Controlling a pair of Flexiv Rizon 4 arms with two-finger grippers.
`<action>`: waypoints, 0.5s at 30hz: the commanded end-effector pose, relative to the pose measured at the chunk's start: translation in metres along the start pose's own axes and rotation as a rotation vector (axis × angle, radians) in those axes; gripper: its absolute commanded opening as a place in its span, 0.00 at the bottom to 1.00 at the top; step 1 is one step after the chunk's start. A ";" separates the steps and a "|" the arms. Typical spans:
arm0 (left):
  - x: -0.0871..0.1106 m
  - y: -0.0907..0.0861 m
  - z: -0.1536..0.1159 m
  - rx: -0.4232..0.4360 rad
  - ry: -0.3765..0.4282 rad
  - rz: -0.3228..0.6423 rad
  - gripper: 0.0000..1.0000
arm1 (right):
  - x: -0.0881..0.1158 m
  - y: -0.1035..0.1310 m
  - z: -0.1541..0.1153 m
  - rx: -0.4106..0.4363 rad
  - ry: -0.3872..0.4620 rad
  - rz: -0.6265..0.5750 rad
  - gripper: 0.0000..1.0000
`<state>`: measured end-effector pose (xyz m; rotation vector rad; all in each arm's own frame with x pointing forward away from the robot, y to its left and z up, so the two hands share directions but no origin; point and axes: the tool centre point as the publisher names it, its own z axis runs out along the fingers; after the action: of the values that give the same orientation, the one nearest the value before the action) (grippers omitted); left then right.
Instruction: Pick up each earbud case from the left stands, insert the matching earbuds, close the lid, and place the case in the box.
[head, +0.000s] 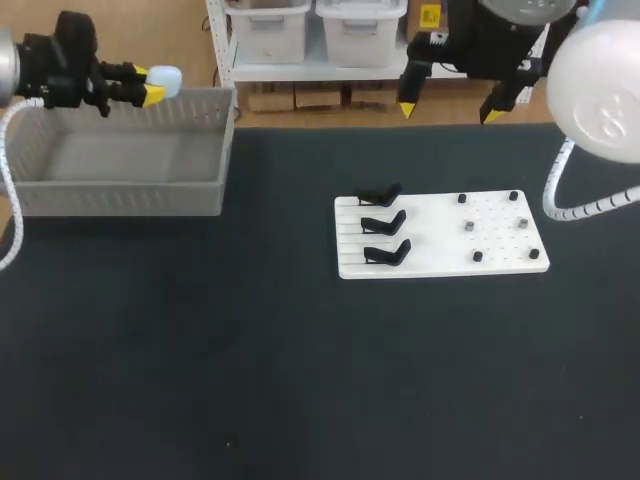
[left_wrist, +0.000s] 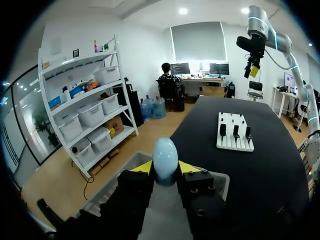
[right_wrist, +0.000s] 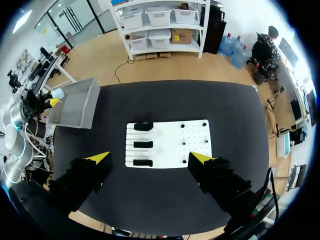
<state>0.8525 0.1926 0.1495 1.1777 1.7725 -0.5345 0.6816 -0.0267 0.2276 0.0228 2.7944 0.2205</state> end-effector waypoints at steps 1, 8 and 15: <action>0.004 0.023 0.012 0.092 0.041 -0.001 0.40 | 0.003 -0.001 0.000 -0.001 -0.019 0.002 1.00; 0.000 0.021 0.003 0.065 0.048 0.035 1.00 | 0.003 -0.001 0.000 -0.001 -0.019 0.002 1.00; 0.000 0.021 0.003 0.065 0.048 0.035 1.00 | 0.003 -0.001 0.000 -0.001 -0.019 0.002 1.00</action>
<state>0.8737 0.2008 0.1507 1.2757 1.7820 -0.5559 0.6803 -0.0275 0.2269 0.0253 2.7803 0.2210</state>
